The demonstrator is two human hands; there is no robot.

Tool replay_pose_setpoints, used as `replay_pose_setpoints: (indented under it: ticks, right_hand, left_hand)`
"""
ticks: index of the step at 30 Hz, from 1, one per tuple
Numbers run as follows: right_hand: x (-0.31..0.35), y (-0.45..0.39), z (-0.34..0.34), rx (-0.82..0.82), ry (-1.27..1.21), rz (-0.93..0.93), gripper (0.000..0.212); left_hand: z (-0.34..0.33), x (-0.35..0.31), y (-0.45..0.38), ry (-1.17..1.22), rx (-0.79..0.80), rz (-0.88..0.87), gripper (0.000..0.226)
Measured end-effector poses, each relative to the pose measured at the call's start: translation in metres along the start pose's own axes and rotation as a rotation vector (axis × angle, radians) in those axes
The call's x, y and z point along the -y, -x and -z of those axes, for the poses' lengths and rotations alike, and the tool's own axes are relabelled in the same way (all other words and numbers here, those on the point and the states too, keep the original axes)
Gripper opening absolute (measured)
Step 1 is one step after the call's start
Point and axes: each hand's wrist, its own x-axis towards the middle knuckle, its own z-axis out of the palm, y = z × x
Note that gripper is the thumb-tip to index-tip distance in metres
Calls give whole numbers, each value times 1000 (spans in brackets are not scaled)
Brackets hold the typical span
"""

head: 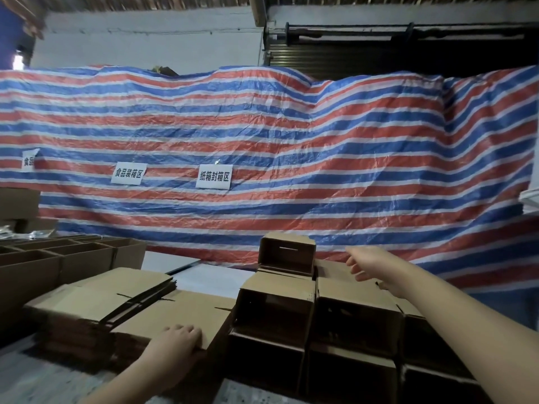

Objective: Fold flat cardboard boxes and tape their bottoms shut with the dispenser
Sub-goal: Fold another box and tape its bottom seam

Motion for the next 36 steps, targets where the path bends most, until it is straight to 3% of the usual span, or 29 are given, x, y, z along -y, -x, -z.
replay_pose_setpoints:
  ticks: [6, 12, 15, 18, 21, 24, 28, 32, 36]
  right_hand:
    - [-8, 0, -13, -6, -15, 1, 44]
    - [-12, 5, -19, 33, -11, -15, 41]
    - [-14, 6, -20, 23, -7, 2, 39]
    - [-11, 9, -21, 8, -46, 27, 36]
    - [1, 14, -24, -4, -105, 95, 39]
    - [16, 18, -21, 4, -233, 178, 51]
    - [31, 23, -4, -52, -489, 352, 67]
    - [27, 44, 14, -237, -785, 542, 56]
    - [6, 59, 28, -407, -815, 415, 47]
  left_hand:
    - [-7, 5, 8, -57, -134, -19, 31]
    - [-9, 1, 6, -206, -138, 26, 40]
    - [32, -1, 14, -143, -307, 45, 46]
    - [85, -1, 24, 29, -567, 81, 27]
    - [139, -5, 31, 58, -787, 15, 25]
    - [187, -21, 43, 68, -899, -129, 27]
    - [218, -50, 55, 278, -929, -327, 34]
    - [224, -77, 57, 740, -804, -469, 24]
    - [218, -105, 53, 1407, -483, -310, 18]
